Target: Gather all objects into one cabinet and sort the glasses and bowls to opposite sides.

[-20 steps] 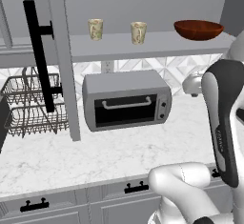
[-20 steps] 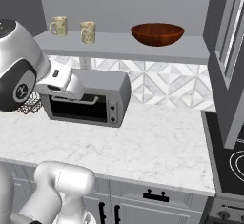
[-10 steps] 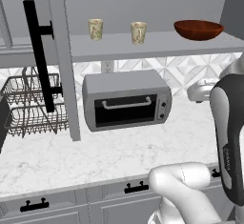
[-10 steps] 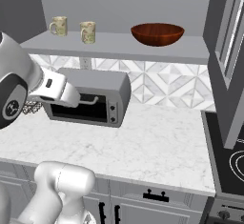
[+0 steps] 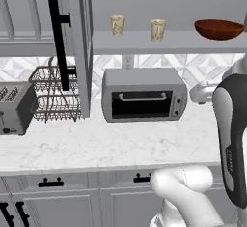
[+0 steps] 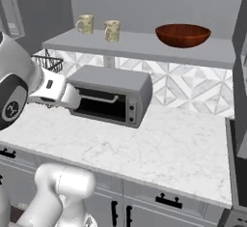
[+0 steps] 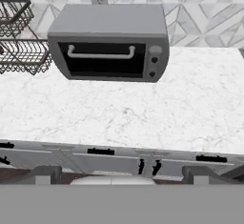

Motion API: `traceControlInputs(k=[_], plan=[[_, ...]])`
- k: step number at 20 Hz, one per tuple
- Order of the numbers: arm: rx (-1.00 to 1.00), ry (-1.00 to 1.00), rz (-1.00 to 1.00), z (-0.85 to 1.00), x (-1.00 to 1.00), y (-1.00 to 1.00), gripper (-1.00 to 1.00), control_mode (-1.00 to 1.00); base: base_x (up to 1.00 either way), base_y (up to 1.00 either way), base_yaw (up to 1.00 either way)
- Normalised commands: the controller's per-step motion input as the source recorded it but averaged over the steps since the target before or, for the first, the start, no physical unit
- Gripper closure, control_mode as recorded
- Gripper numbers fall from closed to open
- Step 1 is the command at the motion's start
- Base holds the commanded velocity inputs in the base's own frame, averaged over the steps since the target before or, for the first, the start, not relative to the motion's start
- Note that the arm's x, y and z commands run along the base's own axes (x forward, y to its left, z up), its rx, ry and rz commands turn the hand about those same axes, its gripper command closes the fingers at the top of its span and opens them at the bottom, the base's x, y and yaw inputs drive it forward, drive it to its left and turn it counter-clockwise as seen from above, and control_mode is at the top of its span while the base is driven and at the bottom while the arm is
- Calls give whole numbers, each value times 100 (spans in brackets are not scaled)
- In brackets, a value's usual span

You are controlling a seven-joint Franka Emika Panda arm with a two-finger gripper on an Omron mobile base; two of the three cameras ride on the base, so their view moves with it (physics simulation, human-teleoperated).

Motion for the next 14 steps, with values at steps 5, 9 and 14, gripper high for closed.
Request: traceControlInputs(k=[5,9,14], plan=[[0,0,0,0,0,0,-100,100,-44,17,65],[0,0,0,0,0,0,-100,100,-34,17,70],[0,0,0,0,0,0,-100,100,-25,11,82]])
